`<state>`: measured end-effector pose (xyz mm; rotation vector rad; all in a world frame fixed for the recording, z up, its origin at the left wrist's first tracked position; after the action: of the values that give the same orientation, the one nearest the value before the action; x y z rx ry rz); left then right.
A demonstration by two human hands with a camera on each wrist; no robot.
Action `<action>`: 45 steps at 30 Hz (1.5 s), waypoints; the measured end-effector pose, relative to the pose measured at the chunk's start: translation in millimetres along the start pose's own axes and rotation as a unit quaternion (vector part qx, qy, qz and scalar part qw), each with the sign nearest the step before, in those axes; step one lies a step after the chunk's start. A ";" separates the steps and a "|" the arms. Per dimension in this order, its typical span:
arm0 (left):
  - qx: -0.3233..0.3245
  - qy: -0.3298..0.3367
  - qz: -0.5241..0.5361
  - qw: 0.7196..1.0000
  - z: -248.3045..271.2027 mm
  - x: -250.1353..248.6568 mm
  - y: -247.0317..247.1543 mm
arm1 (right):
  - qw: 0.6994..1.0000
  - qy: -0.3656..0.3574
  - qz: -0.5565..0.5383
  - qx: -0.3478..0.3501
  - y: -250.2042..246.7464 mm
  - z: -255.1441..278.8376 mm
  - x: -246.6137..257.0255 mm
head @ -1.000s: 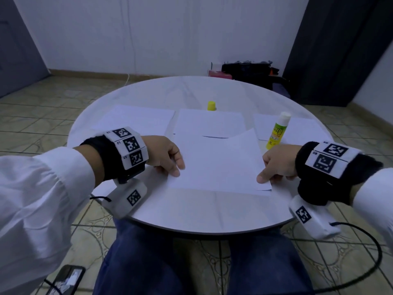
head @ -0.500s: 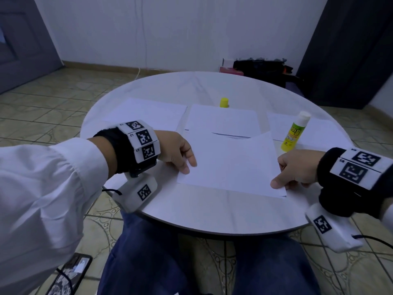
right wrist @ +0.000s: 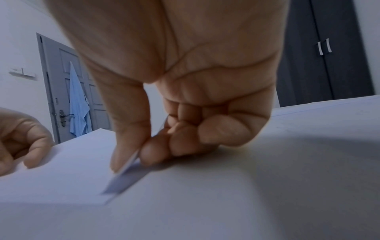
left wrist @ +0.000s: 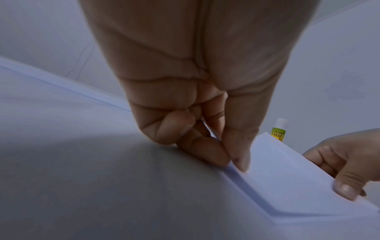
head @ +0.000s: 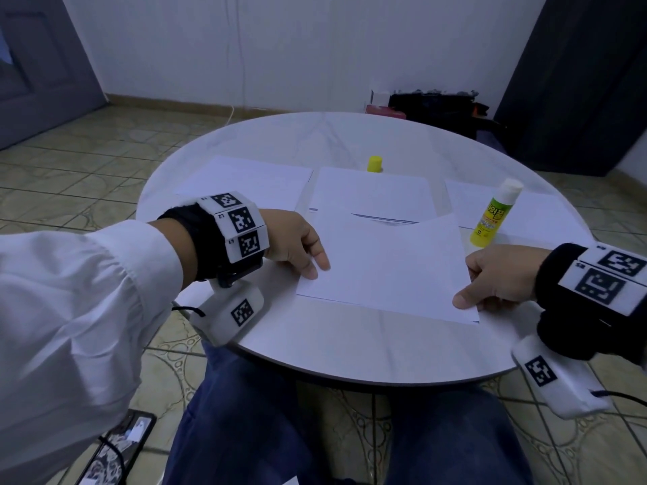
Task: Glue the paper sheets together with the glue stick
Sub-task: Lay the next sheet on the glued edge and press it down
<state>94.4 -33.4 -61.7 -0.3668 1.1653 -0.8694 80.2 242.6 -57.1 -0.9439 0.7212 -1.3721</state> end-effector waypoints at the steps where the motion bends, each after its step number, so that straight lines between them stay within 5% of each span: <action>1: 0.000 -0.001 -0.003 1.000 0.3 0.0 0.2 | 1.000 -0.001 -0.003 -0.001 0.2 0.2 -0.4; 45: -0.007 -0.024 -0.040 0.999 1.3 -0.6 1.5 | 0.999 0.001 -0.031 0.011 -5.6 10.3 -4.9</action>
<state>96.1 -32.3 -61.8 -0.4460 1.1191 -0.9166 86.1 249.0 -47.8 -0.9540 0.6812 -1.4334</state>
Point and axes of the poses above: each hand's wrist, its own z-axis away from the middle knuckle, its own y-axis out of the palm, x = y × z, the point moved 3 cm from there along -z, towards the middle knuckle, and after that the axes turned 14 degrees about z, right-handed, at the moved point
